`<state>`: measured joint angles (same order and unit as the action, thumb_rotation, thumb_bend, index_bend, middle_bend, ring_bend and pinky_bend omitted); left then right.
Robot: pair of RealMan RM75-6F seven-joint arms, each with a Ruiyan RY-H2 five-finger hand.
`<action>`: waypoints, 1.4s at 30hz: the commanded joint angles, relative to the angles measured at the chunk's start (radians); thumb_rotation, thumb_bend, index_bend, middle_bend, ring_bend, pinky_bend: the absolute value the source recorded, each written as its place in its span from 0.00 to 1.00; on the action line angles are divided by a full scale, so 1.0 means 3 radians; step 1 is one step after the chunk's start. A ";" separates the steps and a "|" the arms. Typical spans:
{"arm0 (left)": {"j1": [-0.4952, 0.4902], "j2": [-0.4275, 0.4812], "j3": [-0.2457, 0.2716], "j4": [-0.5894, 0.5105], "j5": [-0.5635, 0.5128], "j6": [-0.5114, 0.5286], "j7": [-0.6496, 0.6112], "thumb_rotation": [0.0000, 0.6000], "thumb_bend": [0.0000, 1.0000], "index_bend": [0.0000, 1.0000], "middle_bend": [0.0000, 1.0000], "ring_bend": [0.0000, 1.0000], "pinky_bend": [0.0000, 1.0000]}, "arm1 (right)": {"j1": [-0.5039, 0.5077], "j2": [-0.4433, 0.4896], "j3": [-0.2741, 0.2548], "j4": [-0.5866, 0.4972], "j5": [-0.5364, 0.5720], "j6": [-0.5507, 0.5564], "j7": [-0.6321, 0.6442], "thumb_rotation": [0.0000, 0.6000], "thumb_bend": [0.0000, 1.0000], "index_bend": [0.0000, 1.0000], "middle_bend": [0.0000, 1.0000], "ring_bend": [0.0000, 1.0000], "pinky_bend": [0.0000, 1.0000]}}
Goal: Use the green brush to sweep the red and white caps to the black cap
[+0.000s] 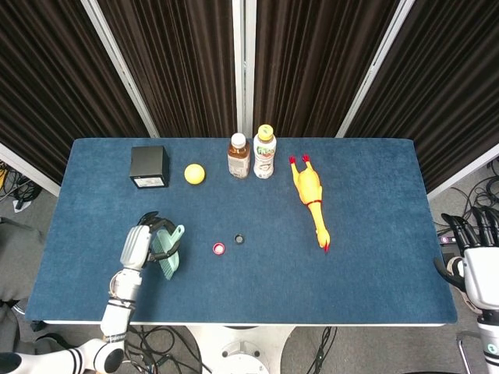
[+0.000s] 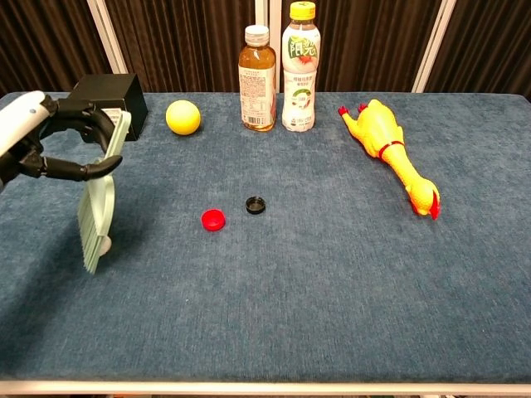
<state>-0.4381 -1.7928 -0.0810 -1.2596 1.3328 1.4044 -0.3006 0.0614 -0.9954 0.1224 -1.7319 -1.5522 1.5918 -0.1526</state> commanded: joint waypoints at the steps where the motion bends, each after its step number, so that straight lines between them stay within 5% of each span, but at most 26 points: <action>1: 0.0058 -0.0087 -0.0005 0.0105 0.0026 0.0025 0.0048 1.00 0.45 0.47 0.56 0.38 0.18 | -0.0017 0.0002 -0.0014 0.0001 -0.0001 0.0016 0.0009 1.00 0.12 0.15 0.23 0.02 0.04; 18: -0.0108 -0.0474 -0.0326 0.0417 0.0031 -0.0261 0.0087 1.00 0.46 0.47 0.56 0.38 0.18 | -0.0075 0.0000 -0.0033 0.0023 -0.0042 0.0120 0.0072 1.00 0.12 0.15 0.23 0.02 0.04; 24: -0.0159 -0.0446 -0.0457 0.0232 0.0151 -0.0113 0.0128 1.00 0.46 0.47 0.56 0.38 0.18 | -0.0064 -0.0013 -0.0032 0.0051 -0.0044 0.0103 0.0103 1.00 0.12 0.15 0.23 0.02 0.04; 34: 0.0079 -0.0181 -0.0340 0.0075 0.0128 -0.0014 0.0218 1.00 0.46 0.47 0.56 0.38 0.18 | -0.0004 -0.0042 -0.0014 0.0115 -0.0029 0.0023 0.0162 1.00 0.12 0.15 0.23 0.02 0.04; 42: 0.0030 -0.0408 -0.0394 0.0249 0.0044 -0.0175 0.0170 1.00 0.46 0.47 0.57 0.38 0.18 | -0.0016 -0.0053 -0.0032 0.0130 -0.0028 0.0030 0.0173 1.00 0.12 0.15 0.23 0.02 0.04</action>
<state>-0.4155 -1.8934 -0.1877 -1.1987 1.3491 1.3638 -0.2474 0.0571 -1.0114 0.1135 -1.6928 -1.5610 1.6003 -0.1008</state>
